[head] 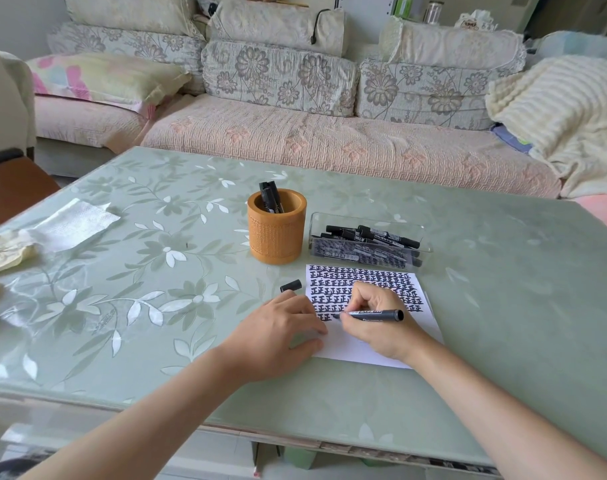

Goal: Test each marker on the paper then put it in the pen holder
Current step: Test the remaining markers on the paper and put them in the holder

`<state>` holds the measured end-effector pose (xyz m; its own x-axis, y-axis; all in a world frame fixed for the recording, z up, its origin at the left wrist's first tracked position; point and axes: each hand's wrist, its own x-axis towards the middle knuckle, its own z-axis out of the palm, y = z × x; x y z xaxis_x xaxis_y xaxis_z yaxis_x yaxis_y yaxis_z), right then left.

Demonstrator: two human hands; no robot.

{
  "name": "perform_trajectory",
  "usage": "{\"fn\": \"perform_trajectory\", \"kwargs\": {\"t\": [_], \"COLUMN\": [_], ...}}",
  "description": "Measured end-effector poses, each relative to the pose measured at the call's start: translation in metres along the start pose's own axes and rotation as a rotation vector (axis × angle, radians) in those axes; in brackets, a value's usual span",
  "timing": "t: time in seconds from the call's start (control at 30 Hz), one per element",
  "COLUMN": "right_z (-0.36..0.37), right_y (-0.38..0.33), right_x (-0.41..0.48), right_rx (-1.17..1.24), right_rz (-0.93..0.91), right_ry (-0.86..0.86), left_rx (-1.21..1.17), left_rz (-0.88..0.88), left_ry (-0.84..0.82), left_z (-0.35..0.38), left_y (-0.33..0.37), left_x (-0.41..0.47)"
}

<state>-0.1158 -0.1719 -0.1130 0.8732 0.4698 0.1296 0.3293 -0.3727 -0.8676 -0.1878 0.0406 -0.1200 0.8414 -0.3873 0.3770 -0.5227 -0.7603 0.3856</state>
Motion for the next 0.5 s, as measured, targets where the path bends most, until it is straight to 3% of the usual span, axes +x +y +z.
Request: {"fn": "perform_trajectory", "kwargs": {"t": [0.5], "right_z": [-0.0004], "right_y": [0.0007], "right_x": [0.0010], "right_rx": [0.002], "right_rz": [-0.009], "right_ry": [-0.030], "left_rx": [-0.001], "left_rz": [-0.005], "left_ry": [0.004], "left_z": [0.0012], "left_y": [-0.0006], "left_x": [-0.0002]}}
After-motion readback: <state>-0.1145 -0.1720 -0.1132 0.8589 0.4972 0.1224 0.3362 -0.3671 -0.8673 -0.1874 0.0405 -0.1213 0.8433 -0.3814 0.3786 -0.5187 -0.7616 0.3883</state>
